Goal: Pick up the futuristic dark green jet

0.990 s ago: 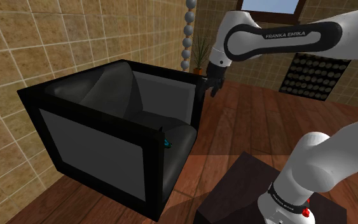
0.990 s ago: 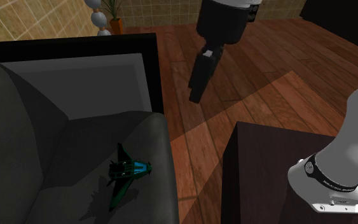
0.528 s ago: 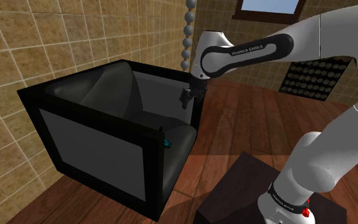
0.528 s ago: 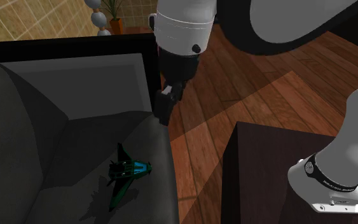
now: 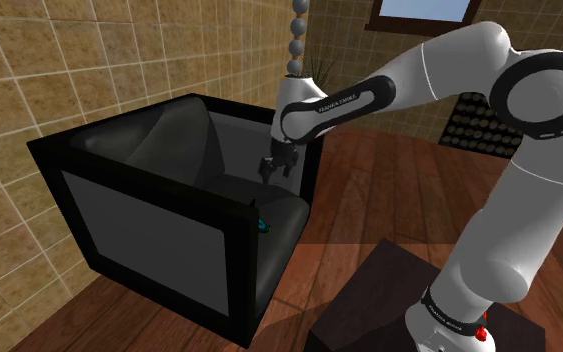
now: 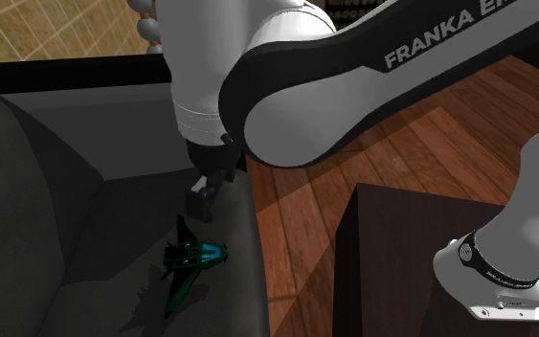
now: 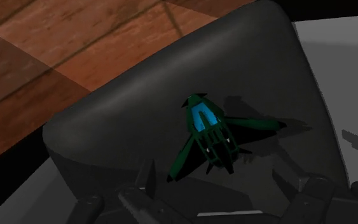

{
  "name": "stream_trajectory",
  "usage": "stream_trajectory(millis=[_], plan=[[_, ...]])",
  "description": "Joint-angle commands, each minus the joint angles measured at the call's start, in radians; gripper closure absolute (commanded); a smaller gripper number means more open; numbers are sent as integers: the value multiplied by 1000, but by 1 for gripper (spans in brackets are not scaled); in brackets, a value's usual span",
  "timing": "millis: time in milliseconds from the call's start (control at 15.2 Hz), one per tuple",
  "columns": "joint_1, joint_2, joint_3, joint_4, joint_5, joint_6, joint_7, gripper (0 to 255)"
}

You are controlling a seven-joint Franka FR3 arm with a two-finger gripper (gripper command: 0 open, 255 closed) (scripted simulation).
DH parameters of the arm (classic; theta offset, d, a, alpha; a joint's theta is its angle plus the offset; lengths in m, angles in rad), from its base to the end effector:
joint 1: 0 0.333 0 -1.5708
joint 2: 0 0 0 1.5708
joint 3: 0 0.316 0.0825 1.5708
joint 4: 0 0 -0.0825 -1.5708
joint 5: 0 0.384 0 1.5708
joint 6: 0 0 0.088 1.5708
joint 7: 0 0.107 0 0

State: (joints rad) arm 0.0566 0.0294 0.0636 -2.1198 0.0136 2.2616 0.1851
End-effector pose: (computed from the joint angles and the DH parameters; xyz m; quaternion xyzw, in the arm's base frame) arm 0.5538 0.0671 0.4092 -0.9977 0.0365 -0.0546 0.0149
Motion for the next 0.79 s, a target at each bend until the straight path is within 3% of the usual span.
stream_trajectory(millis=[0,726], plan=[[4,78,3,34,-14,39,3,0],[55,504,1,372,-96,95,34,0]])
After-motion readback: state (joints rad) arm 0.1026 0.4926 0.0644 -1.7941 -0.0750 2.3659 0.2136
